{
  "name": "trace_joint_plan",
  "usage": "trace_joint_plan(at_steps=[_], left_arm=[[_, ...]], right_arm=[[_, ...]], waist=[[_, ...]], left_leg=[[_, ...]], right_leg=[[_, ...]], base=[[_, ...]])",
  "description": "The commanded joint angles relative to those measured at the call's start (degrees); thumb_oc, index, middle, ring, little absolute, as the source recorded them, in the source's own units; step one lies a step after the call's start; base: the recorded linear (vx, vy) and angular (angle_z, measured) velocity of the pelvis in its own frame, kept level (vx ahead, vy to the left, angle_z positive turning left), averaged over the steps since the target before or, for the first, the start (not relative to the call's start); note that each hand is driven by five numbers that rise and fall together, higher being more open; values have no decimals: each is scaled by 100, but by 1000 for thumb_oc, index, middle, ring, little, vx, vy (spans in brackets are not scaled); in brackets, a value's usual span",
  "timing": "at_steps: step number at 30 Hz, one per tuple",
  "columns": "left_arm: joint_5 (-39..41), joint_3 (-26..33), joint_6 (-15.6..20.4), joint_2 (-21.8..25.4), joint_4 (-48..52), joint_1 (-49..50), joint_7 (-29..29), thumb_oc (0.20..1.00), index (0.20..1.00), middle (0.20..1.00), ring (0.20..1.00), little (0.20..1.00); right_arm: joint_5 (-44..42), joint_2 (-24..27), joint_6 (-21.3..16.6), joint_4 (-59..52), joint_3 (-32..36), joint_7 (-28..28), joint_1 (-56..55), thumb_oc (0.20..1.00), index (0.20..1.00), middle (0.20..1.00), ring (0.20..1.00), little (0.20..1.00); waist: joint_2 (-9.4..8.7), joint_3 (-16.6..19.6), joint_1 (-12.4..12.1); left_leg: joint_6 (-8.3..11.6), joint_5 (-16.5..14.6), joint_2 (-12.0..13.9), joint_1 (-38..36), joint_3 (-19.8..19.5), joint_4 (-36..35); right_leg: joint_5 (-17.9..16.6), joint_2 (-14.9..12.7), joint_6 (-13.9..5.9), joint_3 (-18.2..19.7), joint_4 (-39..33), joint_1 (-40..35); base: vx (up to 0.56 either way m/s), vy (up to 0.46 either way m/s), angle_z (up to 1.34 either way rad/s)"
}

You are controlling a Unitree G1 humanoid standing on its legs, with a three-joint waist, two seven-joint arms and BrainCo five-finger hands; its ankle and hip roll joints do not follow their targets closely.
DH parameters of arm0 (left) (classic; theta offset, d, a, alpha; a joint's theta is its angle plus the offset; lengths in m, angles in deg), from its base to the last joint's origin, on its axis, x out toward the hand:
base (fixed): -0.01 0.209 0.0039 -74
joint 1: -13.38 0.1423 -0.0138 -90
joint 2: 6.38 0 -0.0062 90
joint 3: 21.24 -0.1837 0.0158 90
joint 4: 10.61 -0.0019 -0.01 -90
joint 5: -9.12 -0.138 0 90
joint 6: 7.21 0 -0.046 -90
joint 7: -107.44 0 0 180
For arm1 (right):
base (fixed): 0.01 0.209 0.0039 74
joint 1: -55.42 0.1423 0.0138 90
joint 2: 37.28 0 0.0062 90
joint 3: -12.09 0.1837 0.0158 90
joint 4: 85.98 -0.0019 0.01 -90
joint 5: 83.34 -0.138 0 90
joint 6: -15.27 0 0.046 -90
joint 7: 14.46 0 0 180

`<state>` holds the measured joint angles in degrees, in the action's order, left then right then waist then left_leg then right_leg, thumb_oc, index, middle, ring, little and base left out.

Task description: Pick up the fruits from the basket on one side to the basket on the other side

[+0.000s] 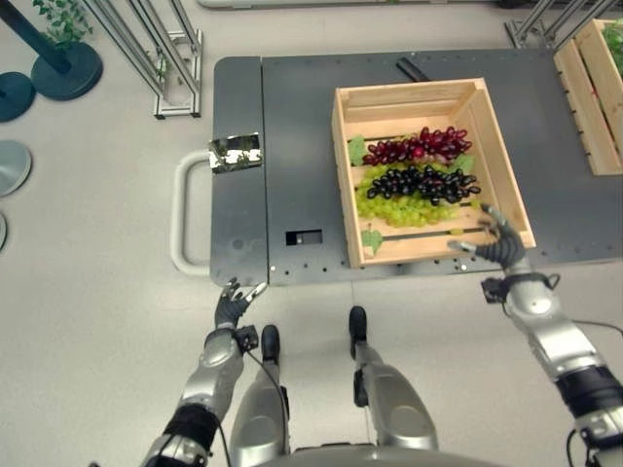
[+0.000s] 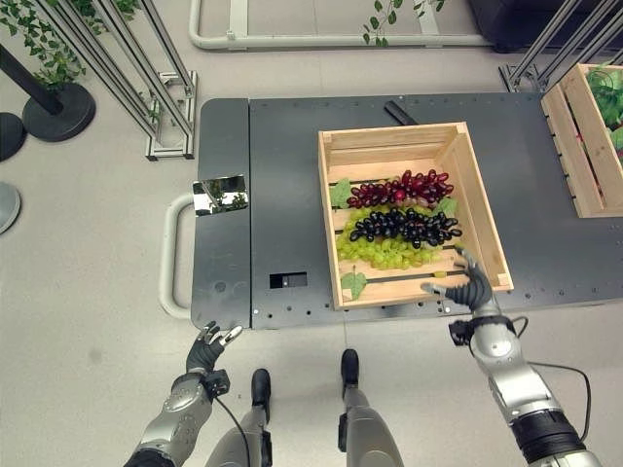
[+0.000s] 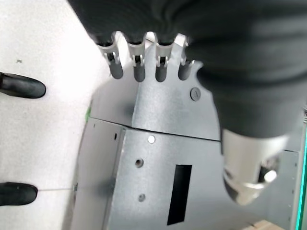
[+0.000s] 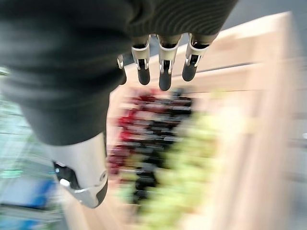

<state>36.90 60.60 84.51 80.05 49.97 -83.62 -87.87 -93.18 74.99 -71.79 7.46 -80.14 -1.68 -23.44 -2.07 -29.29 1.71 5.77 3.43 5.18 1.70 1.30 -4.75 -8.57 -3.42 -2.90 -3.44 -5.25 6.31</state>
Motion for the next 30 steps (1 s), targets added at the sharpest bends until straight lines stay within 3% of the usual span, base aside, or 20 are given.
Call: trace_joint_plan(at_steps=[1, 10, 14, 18, 19, 24, 30], left_arm=[[-109, 67, 67, 275, 48, 11, 81, 1000, 1000, 1000, 1000, 1000], [-125, 125, 36, 304, 100, 40, 169, 1000, 1000, 1000, 1000, 1000], [-145, 63, 42, 302, 77, 35, 191, 1000, 1000, 1000, 1000, 1000], [-156, -50, 48, 290, 122, -3, 178, 1000, 1000, 1000, 1000, 1000], [-124, -242, 83, 290, 192, -58, 157, 1000, 1000, 1000, 1000, 1000], [-15, -448, 165, 375, 605, -50, 15, 1000, 1000, 1000, 1000, 1000], [-6, -591, 166, 410, 786, 6, -92, 1000, 1000, 1000, 1000, 1000]], right_arm=[[-306, 56, -322, -309, 264, -160, 132, 1000, 1000, 1000, 1000, 1000], [-777, 174, -508, -975, 631, -362, -28, 1000, 1000, 1000, 1000, 1000], [-552, 284, -482, -847, 532, -306, 227, 1000, 1000, 1000, 1000, 1000], [31, 435, -325, -438, 152, -178, 672, 1000, 1000, 1000, 1000, 1000], [469, 527, -87, 388, -472, -66, 1275, 1000, 1000, 1000, 1000, 1000], [1209, 471, 310, 1989, -1652, 172, 2558, 1000, 1000, 1000, 1000, 1000], [1608, 313, 578, 3190, -2266, 290, 3424, 1000, 1000, 1000, 1000, 1000]], waist=[[-638, 466, -209], [-759, 562, -130], [-765, 585, -170], [-743, 558, -242], [-698, 477, -363], [-562, 244, -545], [-428, 30, -707]], left_leg=[[-271, 24, -218, 259, -255, 90], [-279, 7, -204, 246, -202, 77], [-290, 7, -217, 274, -211, 76], [-299, 21, -228, 328, -242, 84], [-304, 63, -247, 407, -284, 95], [-298, 161, -287, 611, -411, 110], [-280, 266, -301, 825, -558, 111]], right_leg=[[741, -243, -501, 93, 204, -242], [738, -241, -503, 186, 211, -203], [729, -245, -505, 189, 197, -193], [704, -254, -501, 183, 194, -157], [681, -246, -485, 154, 215, -92], [627, -254, -466, 57, 265, 55], [606, -248, -443, -70, 312, 209]], base=[[0, 0, 0], [0, 2, -1], [0, 0, 0], [-12, -1, 0], [-44, -6, -1], [-51, -11, 1], [-32, -11, 15]])
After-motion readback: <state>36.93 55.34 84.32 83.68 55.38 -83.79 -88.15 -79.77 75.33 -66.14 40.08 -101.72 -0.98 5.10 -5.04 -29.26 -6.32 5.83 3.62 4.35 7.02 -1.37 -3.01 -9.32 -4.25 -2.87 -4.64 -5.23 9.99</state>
